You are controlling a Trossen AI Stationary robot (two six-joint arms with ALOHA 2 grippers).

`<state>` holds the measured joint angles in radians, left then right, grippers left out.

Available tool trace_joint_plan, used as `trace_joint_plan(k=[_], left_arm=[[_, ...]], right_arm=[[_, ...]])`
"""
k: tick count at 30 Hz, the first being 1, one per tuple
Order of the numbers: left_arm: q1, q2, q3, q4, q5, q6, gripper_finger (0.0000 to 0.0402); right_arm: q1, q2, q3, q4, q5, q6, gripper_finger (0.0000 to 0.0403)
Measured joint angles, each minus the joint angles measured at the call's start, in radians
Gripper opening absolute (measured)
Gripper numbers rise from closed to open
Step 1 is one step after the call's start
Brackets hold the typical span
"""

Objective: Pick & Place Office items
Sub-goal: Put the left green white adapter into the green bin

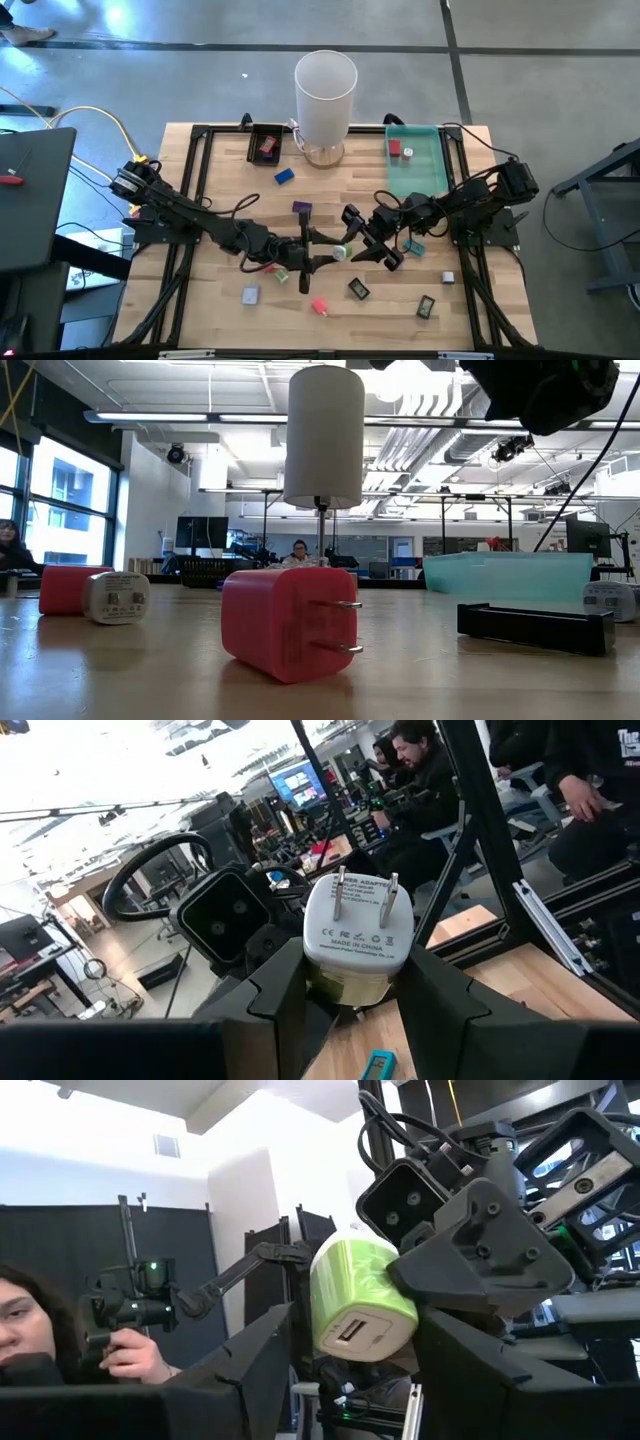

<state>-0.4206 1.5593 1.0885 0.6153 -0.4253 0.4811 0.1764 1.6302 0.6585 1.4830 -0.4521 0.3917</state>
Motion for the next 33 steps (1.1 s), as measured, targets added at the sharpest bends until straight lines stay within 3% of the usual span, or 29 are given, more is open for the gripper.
trace_joint_plan(k=[11,33], left_arm=[[0.002,0.005,0.003,-0.001,0.016,0.001,0.012],[0.028,0.052,0.002,0.001,-0.03,0.033,0.012]], right_arm=[[-0.001,0.0,0.044,-0.023,-0.054,-0.002,0.0195],[-0.003,0.0,0.047,-0.039,-0.019,0.006,0.0195]])
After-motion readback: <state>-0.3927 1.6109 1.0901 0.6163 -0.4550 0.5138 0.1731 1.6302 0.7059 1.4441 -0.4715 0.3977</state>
